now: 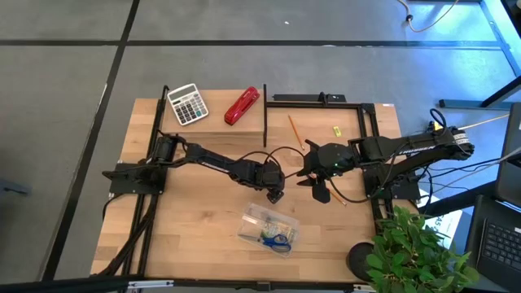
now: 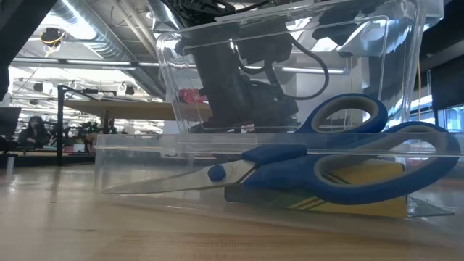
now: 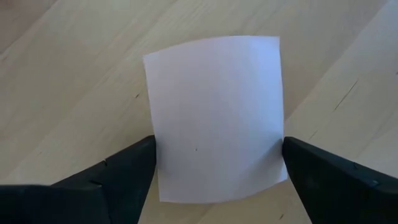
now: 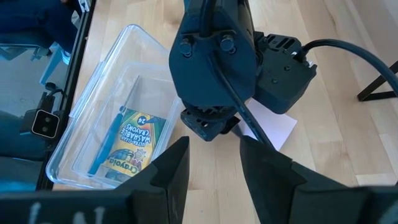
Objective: Pack school essentials
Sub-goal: Put the pink sticky note into the transparent supply box
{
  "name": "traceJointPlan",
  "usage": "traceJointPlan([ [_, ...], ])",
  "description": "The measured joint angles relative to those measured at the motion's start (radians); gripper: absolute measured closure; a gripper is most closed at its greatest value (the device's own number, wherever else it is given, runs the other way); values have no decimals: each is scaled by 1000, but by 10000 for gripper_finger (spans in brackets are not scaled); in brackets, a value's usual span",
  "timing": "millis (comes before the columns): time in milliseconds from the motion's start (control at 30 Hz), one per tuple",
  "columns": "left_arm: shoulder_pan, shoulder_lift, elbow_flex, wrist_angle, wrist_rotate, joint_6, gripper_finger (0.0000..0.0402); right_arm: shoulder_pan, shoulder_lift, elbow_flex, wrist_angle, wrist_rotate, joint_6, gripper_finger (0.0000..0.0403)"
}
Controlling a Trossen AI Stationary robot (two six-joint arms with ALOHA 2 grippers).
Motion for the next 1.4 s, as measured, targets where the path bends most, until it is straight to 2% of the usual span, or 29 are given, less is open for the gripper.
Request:
traceJointPlan([
  [267, 0, -1, -1, -3, 0, -11, 92, 0, 0, 0, 0, 0, -1, 258],
  [1400, 22, -4, 9, -17, 49, -1, 94, 0, 0, 0, 0, 0, -1, 258],
])
